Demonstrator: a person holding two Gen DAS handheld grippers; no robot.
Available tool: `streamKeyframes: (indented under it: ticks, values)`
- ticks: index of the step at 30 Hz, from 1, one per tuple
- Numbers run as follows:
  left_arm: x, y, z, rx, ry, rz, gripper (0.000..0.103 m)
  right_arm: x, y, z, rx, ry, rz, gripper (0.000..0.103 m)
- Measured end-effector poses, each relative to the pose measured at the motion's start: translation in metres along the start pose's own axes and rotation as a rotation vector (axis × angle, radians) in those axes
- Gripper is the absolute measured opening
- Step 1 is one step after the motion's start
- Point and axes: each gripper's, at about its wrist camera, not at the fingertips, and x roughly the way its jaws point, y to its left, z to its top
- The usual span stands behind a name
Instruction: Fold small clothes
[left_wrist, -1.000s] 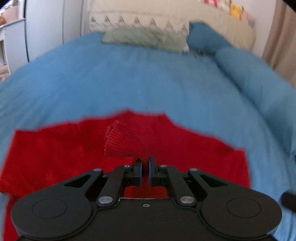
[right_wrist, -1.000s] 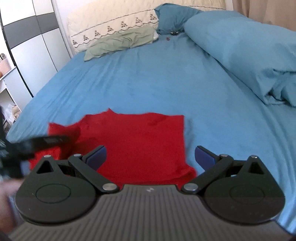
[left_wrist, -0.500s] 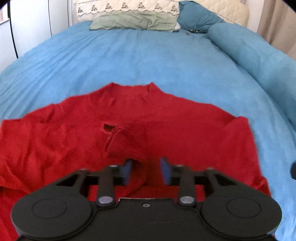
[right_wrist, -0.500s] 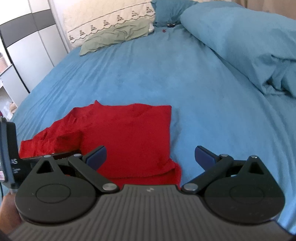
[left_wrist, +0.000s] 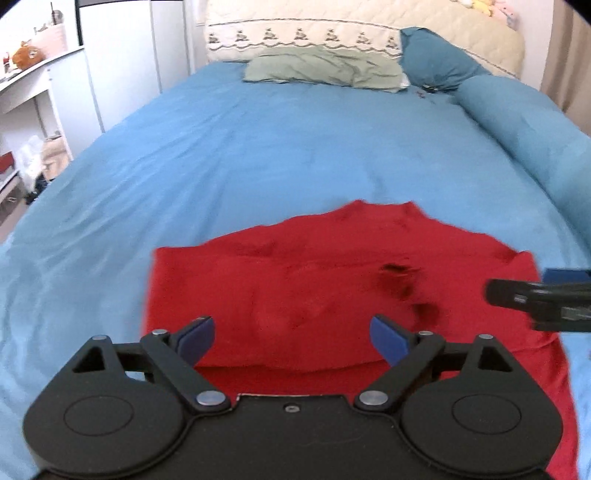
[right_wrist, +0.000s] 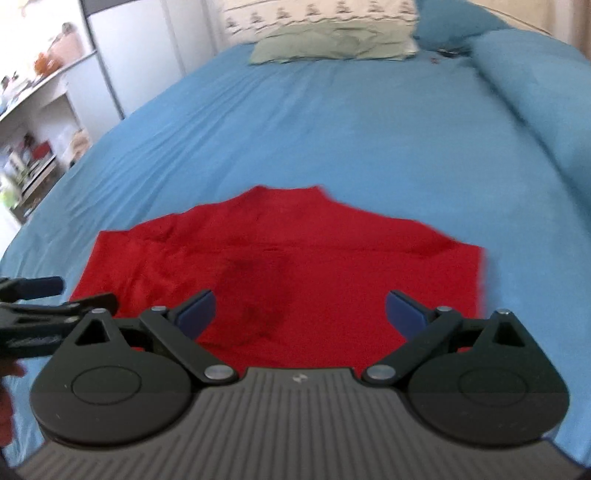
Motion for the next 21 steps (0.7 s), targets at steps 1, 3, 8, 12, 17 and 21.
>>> streamKeyframes:
  ticks: [1, 3, 8, 12, 17, 21]
  values:
    - [0.001, 0.008, -0.002, -0.001, 0.004, 0.005, 0.094, 0.015, 0.014, -0.001, -0.027, -0.002, 0.001, 0.103]
    - [0.005, 0.025, -0.007, -0.01, 0.015, 0.012, 0.094, 0.04, 0.035, -0.003, -0.066, 0.007, -0.009, 0.103]
    - [0.011, 0.052, -0.018, -0.023, 0.035, 0.022, 0.094, 0.096, 0.062, -0.007, -0.107, 0.071, -0.09, 0.072]
    - [0.012, 0.069, -0.021, -0.038, 0.046, 0.012, 0.094, 0.091, 0.034, -0.007, 0.056, 0.048, -0.168, 0.073]
    - [0.011, 0.08, -0.024, -0.045, 0.053, 0.014, 0.094, 0.082, -0.017, -0.027, 0.315, 0.077, -0.03, 0.076]
    - [0.014, 0.087, -0.026, -0.063, 0.065, 0.02, 0.094, 0.081, -0.034, -0.037, 0.473, 0.038, 0.054, 0.078]
